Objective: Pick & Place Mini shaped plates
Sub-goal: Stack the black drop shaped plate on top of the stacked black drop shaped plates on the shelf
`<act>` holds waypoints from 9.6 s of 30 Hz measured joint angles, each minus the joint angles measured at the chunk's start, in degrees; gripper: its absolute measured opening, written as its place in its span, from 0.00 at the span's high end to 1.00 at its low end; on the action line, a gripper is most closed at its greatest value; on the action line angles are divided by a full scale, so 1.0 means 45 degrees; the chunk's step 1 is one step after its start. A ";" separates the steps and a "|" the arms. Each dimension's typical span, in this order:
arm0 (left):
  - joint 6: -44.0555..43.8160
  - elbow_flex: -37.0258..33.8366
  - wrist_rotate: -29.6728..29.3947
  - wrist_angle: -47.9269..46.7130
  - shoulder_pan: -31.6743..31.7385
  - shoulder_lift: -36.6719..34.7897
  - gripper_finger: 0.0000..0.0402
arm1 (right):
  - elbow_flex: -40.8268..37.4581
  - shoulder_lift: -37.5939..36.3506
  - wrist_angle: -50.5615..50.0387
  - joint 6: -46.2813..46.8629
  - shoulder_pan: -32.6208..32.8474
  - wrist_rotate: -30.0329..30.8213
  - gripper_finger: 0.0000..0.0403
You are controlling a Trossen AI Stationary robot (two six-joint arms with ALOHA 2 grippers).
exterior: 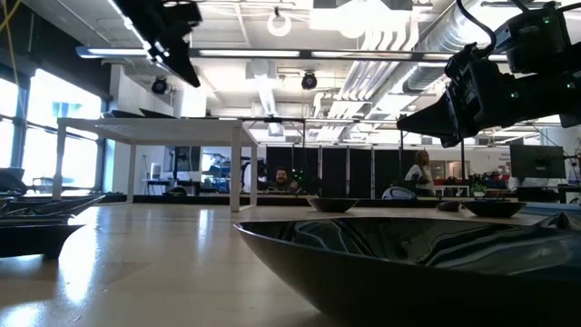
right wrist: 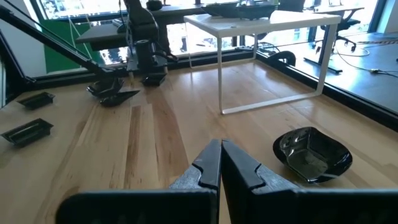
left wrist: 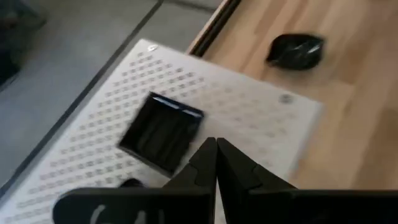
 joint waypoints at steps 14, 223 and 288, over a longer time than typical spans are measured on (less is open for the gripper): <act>-0.0432 -0.2033 0.2079 0.0471 -0.5033 -0.1257 1.00 | 0.0000 0.0000 0.0025 0.0136 0.0000 0.0171 1.00; -1.3466 -0.3017 0.0418 -0.1423 -0.6252 0.4226 0.82 | 0.0005 0.0311 0.0089 0.0139 -0.0002 0.0122 1.00; -1.3386 -0.1994 0.1529 -0.0007 -0.6252 0.6753 0.82 | 0.0005 0.0306 0.0942 0.0141 -0.0005 -0.1268 1.00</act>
